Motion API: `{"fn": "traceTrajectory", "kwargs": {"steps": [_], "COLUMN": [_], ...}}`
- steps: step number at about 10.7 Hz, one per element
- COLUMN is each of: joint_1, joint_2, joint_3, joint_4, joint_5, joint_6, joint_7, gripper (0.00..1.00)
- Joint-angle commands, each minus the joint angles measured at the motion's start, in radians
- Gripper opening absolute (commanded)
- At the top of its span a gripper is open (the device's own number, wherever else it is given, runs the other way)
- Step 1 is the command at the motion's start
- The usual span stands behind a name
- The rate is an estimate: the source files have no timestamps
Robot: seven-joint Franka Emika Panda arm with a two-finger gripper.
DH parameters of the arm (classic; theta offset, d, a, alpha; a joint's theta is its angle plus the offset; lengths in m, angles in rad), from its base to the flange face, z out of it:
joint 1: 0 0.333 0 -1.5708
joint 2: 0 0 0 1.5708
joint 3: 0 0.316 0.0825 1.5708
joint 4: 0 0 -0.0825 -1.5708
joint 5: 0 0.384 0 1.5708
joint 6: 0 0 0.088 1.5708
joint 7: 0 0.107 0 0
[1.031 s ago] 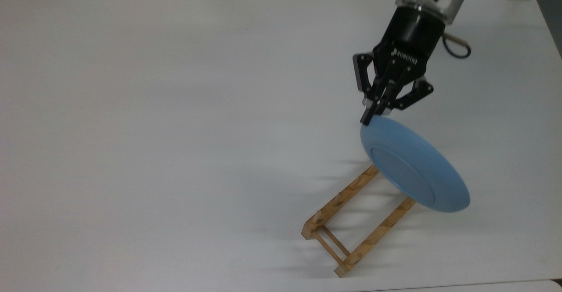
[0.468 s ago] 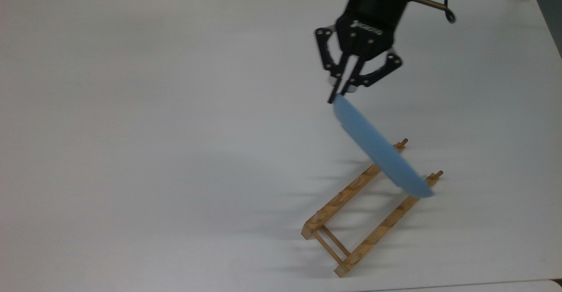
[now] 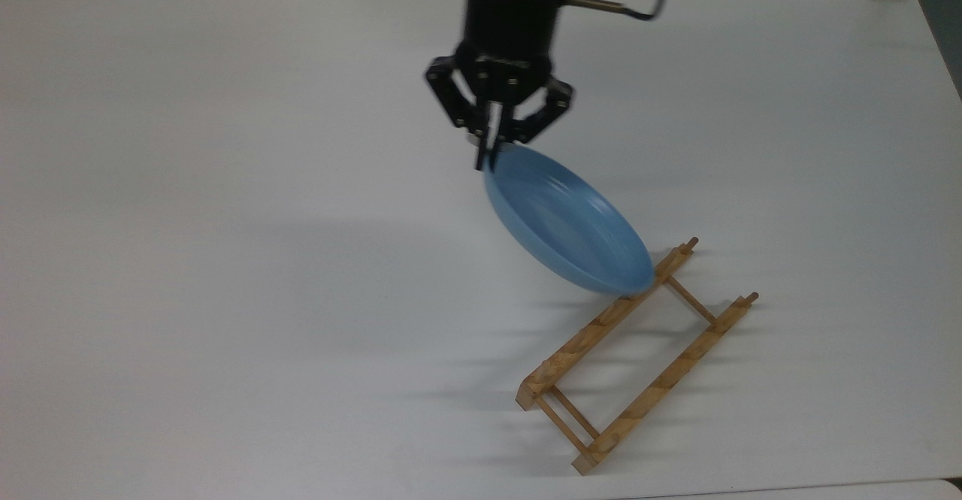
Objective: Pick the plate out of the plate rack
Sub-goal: 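Carry the plate away from the rack and lower it flat onto the table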
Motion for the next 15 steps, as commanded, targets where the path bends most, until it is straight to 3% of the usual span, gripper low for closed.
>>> {"fn": "traceTrajectory", "kwargs": {"steps": [1, 4, 9, 13, 15], "joint_1": [-0.094, -0.164, -0.21, -0.21, -0.207], "joint_2": [-0.043, -0.027, 0.071, 0.193, 0.232], "joint_3": [0.004, 0.004, 0.004, 0.004, 0.005], "joint_4": [-0.054, -0.066, -0.162, -0.172, -0.176], "joint_5": [0.179, 0.227, 0.227, 0.227, 0.224], "joint_6": [-0.206, -0.441, -0.535, -0.517, -0.44], "joint_7": [-0.394, -0.811, -1.325, -1.449, -1.443], "gripper": [0.0, 0.0, 0.0, 0.0, 0.0]}}
